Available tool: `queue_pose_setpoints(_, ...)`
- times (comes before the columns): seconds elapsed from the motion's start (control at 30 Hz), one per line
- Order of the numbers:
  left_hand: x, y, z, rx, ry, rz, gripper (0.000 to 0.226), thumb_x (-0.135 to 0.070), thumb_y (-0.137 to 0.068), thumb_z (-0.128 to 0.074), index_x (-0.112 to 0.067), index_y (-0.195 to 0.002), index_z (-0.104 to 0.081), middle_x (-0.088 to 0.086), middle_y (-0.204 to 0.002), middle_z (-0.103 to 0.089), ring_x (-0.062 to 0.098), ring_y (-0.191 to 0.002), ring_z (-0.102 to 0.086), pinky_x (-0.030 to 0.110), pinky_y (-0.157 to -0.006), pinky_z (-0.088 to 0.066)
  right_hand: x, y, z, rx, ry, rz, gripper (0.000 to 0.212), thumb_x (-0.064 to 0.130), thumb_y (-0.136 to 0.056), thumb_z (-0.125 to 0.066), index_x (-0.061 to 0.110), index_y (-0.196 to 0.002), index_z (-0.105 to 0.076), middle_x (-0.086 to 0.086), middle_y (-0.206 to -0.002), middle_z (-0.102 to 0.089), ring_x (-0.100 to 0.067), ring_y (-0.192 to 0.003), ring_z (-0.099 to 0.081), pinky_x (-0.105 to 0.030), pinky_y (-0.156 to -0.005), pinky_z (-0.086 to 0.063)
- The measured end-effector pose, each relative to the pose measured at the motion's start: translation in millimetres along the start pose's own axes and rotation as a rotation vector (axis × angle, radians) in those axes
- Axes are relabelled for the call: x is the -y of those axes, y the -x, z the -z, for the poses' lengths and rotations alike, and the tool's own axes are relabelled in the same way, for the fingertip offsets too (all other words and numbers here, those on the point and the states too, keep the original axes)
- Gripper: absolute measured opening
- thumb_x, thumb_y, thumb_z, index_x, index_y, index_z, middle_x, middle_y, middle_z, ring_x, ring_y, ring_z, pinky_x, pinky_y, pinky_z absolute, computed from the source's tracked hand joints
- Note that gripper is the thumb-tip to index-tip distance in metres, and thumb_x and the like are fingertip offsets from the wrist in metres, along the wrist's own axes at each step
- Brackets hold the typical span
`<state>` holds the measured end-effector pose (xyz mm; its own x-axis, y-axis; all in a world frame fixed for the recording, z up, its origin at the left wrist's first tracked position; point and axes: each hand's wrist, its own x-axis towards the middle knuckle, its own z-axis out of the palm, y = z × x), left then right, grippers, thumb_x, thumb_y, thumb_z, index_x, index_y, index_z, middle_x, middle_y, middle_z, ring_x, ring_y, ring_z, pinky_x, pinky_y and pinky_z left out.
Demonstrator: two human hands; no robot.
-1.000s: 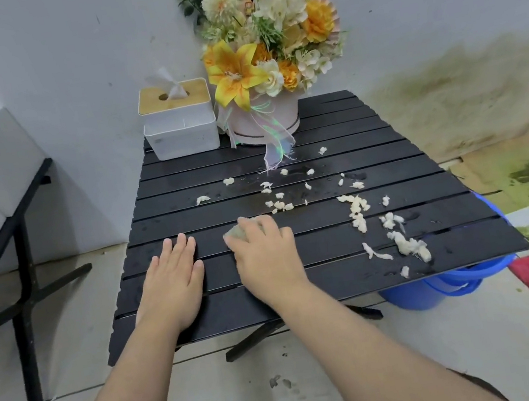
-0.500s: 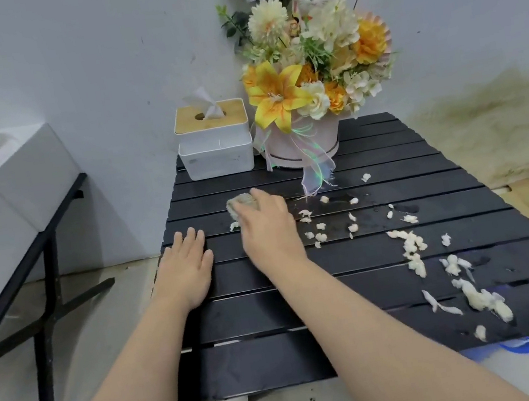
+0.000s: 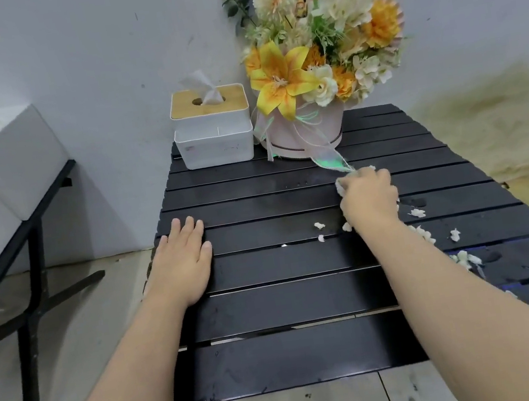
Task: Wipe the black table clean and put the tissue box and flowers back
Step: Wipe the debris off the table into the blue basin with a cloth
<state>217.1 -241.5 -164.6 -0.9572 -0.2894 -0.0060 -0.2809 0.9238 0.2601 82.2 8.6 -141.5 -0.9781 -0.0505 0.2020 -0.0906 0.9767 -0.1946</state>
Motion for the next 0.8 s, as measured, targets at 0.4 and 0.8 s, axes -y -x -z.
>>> queue_pose_setpoints(0.4, -1.0, 3.0, 1.5, 0.041, 0.061, -0.036, 0.049, -0.030, -0.099, -0.023, -0.022, -0.147, -0.015, -0.007, -0.157, -0.007, 0.012, -0.145, 0.001, 0.031, -0.119, -0.002, 77.2, 23.8, -29.8, -0.008, -0.042, 0.342, 0.032, 0.027, -0.091, -0.048, 0.035, -0.121, -0.053, 0.000, -0.128, -0.046, -0.029, -0.113, -0.040, -0.040, -0.087, -0.032)
queue_pose_setpoints(0.8, -54.5, 51.5, 2.7, -0.020, 0.183, 0.033, 0.049, -0.029, -0.099, -0.022, -0.018, -0.146, -0.018, -0.003, -0.157, -0.015, 0.016, -0.146, -0.002, 0.035, -0.118, -0.003, 64.0, 69.0, -1.7, -0.069, -0.189, 0.440, 0.028, 0.022, -0.081, -0.042, 0.029, -0.101, -0.061, -0.001, -0.110, -0.058, -0.031, -0.095, -0.053, -0.038, -0.070, -0.043)
